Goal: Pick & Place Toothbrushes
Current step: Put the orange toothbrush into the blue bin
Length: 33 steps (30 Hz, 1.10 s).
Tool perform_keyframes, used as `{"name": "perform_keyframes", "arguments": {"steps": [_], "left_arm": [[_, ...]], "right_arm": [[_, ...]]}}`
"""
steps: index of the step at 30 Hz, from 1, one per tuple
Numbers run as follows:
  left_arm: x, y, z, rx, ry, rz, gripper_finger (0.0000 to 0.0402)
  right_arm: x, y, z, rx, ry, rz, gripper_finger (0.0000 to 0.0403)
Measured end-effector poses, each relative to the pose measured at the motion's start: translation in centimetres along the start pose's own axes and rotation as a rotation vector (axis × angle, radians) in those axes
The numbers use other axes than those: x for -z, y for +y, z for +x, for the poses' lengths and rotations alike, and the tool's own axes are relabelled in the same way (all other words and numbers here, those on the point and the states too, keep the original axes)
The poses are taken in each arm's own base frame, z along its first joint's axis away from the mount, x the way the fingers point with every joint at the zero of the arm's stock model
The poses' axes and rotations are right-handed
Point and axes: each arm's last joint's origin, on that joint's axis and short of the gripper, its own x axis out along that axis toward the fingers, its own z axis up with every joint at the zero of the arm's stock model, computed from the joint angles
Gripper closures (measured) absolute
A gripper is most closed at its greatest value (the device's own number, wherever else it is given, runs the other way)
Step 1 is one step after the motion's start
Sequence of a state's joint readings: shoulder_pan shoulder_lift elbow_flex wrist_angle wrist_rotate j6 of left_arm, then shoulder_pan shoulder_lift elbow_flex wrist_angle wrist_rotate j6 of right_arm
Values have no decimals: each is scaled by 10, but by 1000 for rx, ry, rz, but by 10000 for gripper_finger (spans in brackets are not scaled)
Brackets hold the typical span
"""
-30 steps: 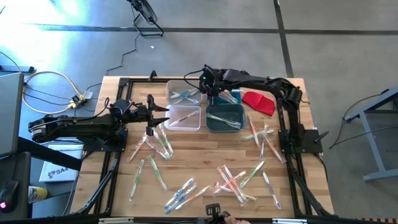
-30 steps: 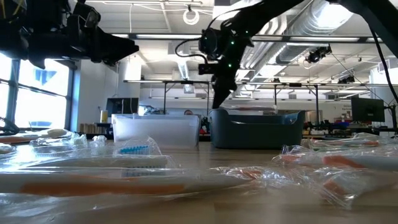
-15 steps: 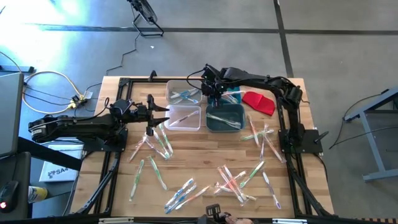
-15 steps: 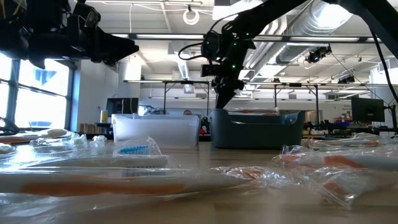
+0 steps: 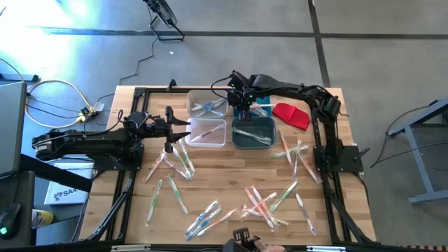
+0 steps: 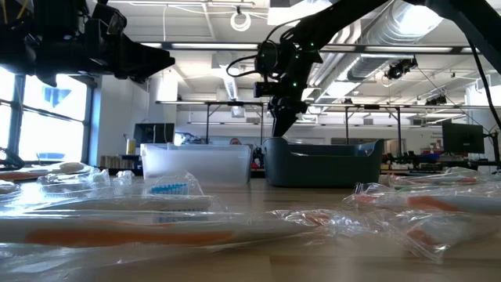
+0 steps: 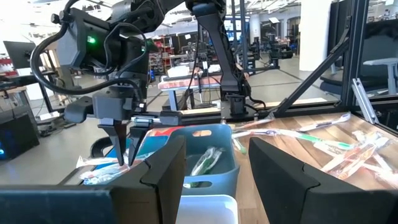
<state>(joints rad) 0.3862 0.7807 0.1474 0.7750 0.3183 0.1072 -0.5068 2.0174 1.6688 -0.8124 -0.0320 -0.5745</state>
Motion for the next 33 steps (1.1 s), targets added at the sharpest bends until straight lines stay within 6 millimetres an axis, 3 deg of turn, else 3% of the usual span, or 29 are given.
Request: {"name": "perform_keyframes", "arguments": {"steps": [15, 20, 26, 33], "left_arm": [[0, 0, 0, 1, 0, 0, 231], [0, 0, 0, 1, 0, 0, 231], [0, 0, 0, 1, 0, 0, 231], [0, 0, 0, 6, -1, 0, 231]], "right_arm": [[-6, -8, -1, 169, -8, 32, 266], [-6, -8, -1, 215, 16, 56, 258], [-13, 9, -8, 187, 12, 99, 290], [-25, 36, -35, 170, -24, 71, 373]]}}
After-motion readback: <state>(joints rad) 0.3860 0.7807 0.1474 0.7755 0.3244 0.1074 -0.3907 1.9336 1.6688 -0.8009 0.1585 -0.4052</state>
